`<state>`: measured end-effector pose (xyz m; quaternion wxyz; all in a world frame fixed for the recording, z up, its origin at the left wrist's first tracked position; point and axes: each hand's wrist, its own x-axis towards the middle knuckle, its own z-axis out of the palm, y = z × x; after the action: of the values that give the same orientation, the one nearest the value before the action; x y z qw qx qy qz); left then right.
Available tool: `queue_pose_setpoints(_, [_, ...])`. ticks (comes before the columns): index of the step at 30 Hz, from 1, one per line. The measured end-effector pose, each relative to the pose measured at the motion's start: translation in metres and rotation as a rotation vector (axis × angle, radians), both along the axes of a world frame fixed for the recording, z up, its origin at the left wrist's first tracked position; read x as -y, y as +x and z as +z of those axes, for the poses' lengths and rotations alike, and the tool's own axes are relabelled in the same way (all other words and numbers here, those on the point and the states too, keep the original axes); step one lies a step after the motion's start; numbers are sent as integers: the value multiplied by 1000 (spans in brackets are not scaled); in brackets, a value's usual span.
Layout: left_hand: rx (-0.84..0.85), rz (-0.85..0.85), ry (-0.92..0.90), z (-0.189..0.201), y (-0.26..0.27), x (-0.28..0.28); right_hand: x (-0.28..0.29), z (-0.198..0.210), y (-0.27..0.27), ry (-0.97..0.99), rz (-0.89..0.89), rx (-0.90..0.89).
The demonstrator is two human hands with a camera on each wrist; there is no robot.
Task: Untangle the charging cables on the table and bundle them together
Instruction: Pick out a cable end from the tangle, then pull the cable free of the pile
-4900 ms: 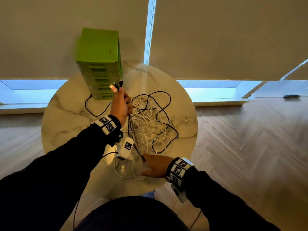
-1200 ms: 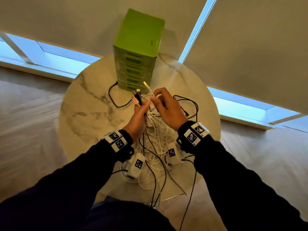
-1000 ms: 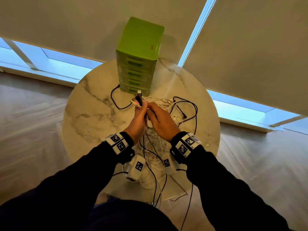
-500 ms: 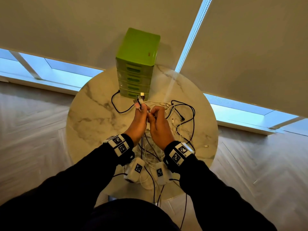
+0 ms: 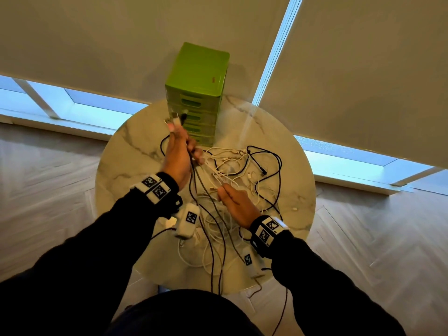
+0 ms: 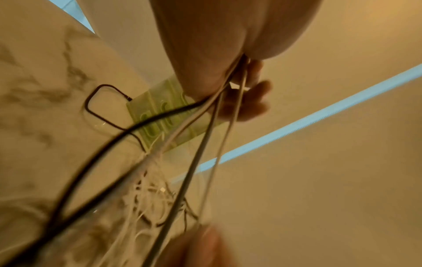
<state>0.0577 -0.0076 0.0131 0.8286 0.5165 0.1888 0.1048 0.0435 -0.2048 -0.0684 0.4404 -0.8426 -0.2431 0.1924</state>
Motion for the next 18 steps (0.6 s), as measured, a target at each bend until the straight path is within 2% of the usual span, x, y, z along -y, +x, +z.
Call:
queue_pose_setpoints(4, [56, 128, -7, 29, 16, -31, 27, -17, 18, -307, 58, 30])
queue_pose_setpoints(7, [52, 117, 78, 31, 21, -40, 29, -8, 43, -525, -3, 111])
queue_pose_setpoints(9, [-2, 13, 171, 16, 16, -34, 16, 12, 54, -428, -107, 209])
queue_pose_setpoints(12, [-130, -142, 222, -7, 5, -13, -17, 49, 57, -139, -247, 238])
queue_pose_setpoints(15, [-246, -198, 247, -21, -1, 4, -46, 72, 45, -29, -153, 306])
queue_pose_setpoints(18, [-245, -177, 97, -23, 1, 9, -60, 67, 31, -40, -19, 363])
